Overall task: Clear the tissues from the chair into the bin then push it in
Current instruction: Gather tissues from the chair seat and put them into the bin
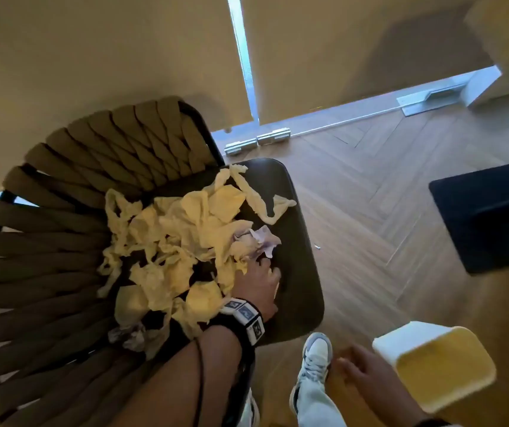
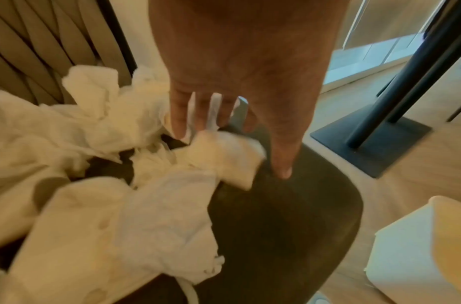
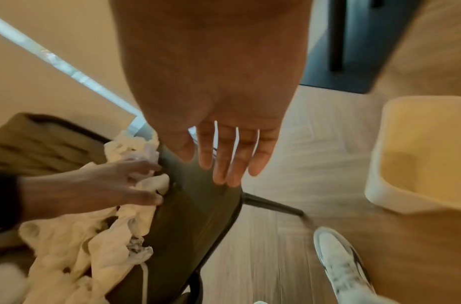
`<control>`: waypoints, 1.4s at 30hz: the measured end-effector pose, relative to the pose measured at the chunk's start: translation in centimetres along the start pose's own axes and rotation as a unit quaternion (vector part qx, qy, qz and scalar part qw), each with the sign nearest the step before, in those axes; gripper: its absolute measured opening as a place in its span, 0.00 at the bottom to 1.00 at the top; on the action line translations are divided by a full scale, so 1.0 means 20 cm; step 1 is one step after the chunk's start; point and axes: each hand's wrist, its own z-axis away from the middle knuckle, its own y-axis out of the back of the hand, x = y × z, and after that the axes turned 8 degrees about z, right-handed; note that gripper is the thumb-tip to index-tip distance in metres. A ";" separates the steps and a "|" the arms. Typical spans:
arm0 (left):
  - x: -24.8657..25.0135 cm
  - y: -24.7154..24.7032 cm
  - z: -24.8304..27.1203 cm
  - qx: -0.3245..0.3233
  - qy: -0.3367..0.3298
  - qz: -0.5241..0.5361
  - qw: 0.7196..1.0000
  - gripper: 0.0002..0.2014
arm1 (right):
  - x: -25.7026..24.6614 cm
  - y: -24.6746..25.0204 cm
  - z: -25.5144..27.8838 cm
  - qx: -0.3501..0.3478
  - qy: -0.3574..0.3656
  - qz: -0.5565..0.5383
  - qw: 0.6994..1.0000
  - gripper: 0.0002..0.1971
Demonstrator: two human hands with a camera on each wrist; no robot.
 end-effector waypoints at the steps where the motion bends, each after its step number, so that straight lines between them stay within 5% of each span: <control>1: 0.01 -0.03 -0.05 -0.006 0.025 0.002 1.000 0.37 | 0.01 0.03 -0.07 0.018 0.035 0.034 0.999 0.12; 4: 0.00 -0.12 -0.13 0.018 0.072 0.012 0.997 0.28 | -0.10 0.11 -0.24 0.072 0.077 0.108 0.989 0.12; 9: -0.06 -0.12 -0.06 0.049 0.059 -0.005 0.997 0.20 | -0.57 0.15 -0.62 0.168 0.257 0.256 0.917 0.31; 14: -0.22 -0.05 0.10 0.012 0.027 0.001 1.000 0.30 | -0.90 -0.01 -0.91 0.084 0.278 0.388 0.874 0.36; 17: -0.34 -0.02 0.18 0.034 0.035 0.014 0.999 0.26 | -0.90 -0.13 -0.99 0.049 0.255 0.451 0.854 0.39; 20: -0.45 0.03 0.24 0.088 0.037 0.058 0.994 0.23 | -0.86 -0.19 -0.99 0.072 0.237 0.452 0.857 0.40; 23: -0.49 0.10 0.28 0.127 0.029 0.114 0.985 0.25 | -0.80 -0.16 -0.91 0.128 0.222 0.361 0.897 0.36; 28: -0.27 0.19 0.27 0.142 -0.064 0.168 0.973 0.27 | -0.51 -0.04 -0.58 0.227 0.156 0.126 0.953 0.33; 32: 0.11 0.17 0.15 0.081 -0.157 0.202 0.963 0.26 | -0.01 -0.02 -0.37 0.298 0.034 -0.057 0.952 0.25; 37: 0.70 -0.14 -0.11 -0.045 -0.201 0.220 0.954 0.28 | 0.73 -0.06 -0.22 0.339 -0.185 -0.315 0.867 0.25; 40: 1.03 -0.45 -0.27 -0.136 -0.192 0.208 0.950 0.26 | 1.17 -0.11 -0.30 0.297 -0.298 -0.404 0.812 0.40; 42: 1.22 -0.64 -0.37 -0.175 -0.187 0.207 0.944 0.24 | 1.39 -0.11 -0.35 0.264 -0.333 -0.442 0.790 0.39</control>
